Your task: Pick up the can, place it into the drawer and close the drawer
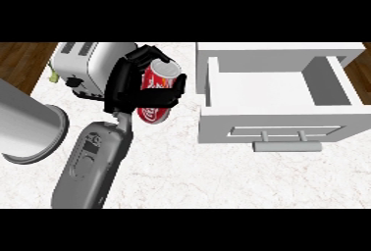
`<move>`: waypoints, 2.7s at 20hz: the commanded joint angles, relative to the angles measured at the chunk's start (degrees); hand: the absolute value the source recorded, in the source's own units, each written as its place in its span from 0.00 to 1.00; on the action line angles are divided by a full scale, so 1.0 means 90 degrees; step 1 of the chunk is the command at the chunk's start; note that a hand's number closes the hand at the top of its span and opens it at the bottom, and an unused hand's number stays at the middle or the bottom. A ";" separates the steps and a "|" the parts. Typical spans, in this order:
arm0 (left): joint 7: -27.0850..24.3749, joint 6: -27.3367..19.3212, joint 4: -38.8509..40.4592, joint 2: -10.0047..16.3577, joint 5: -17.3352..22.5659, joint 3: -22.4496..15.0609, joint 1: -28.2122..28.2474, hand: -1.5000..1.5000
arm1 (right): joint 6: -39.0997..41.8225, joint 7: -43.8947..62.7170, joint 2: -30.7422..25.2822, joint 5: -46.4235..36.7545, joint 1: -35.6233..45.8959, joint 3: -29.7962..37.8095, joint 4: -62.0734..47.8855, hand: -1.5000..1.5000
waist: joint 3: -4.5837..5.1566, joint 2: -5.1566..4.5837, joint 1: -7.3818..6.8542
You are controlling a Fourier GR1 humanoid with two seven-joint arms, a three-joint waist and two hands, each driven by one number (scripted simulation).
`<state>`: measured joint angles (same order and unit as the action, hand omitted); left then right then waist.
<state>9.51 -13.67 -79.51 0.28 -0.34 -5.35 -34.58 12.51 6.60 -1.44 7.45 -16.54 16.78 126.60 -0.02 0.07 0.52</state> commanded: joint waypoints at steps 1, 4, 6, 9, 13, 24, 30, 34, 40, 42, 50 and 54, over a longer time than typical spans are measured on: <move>0.0240 -0.0728 0.0344 -0.0029 -0.0041 -0.0589 -0.0778 1.00 | 0.0073 -0.0406 -0.0010 -0.0013 0.0236 0.0116 -0.0593 0.00 | -0.0002 -0.0012 0.0027; 0.0885 -0.1034 0.0322 -0.0030 -0.0167 -0.0626 -0.1636 1.00 | 0.0140 -0.0419 0.0154 -0.0026 -0.0491 -0.0134 -0.0078 0.00 | -0.0003 0.0007 0.0067; 0.0647 -0.1006 0.0720 -0.0030 0.0088 -0.0595 -0.1742 1.00 | -0.0287 -0.0403 0.0156 -0.0337 -0.0158 -0.0389 -0.0154 0.00 | 0.0000 -0.0009 0.0025; 0.0607 -0.0967 0.1261 -0.0031 0.0225 -0.0400 -0.2386 1.00 | 0.0027 -0.0343 0.0053 -0.0156 -0.0097 -0.0004 -0.0173 0.00 | 0.0000 -0.0015 0.0045; 0.0647 -0.1564 0.2251 -0.0031 0.0529 -0.0662 -0.3351 1.00 | 0.0057 0.0082 -0.0115 0.0363 0.0000 0.0219 0.0013 0.00 | -0.0001 -0.0027 0.0117; 0.0434 -0.2032 0.4212 -0.0031 0.1375 -0.1015 -0.5029 1.00 | 0.0001 -0.0119 0.0025 -0.0131 0.0167 -0.0138 -0.0307 0.00 | -0.0007 -0.0056 0.0232; 0.0320 -0.1917 0.4922 -0.0031 0.1752 -0.1108 -0.5622 1.00 | 0.0065 0.0112 -0.0136 0.0154 0.0174 0.0084 -0.0097 0.00 | -0.0007 -0.0056 0.0262; -0.0161 -0.1986 0.5345 -0.0031 0.2031 -0.1437 -0.5561 1.00 | -0.0089 -0.0087 -0.0060 -0.0161 0.0491 -0.0036 -0.0393 0.00 | -0.0008 -0.0077 0.0273; -0.0464 -0.2130 0.5814 -0.0031 0.2581 -0.1945 -0.5601 1.00 | -0.0174 0.0358 -0.0129 -0.0130 0.0862 -0.0185 -0.0317 0.00 | -0.0013 -0.0122 0.0463; -0.0597 -0.2398 0.5761 -0.0031 0.2624 -0.2319 -0.5367 1.00 | -0.0106 -0.0136 -0.0009 -0.0266 0.0662 -0.0174 -0.0668 0.00 | -0.0019 -0.0122 0.0518; -0.1366 -0.2253 0.6451 -0.0031 0.2805 -0.2437 -0.5203 1.00 | -0.0054 0.0188 -0.0217 -0.0003 0.0896 -0.0073 -0.0402 0.00 | -0.0012 -0.0170 0.0576; -0.1374 -0.2468 0.6514 -0.0031 0.2908 -0.2784 -0.5220 1.00 | -0.0164 0.0084 -0.0200 -0.0205 0.1170 -0.0129 -0.0771 0.00 | -0.0018 -0.0209 0.0653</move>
<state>0.12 -35.47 -22.54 0.00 25.31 -28.59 -83.55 11.01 7.88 -2.73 5.14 -7.44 14.96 121.22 -0.16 -1.47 5.89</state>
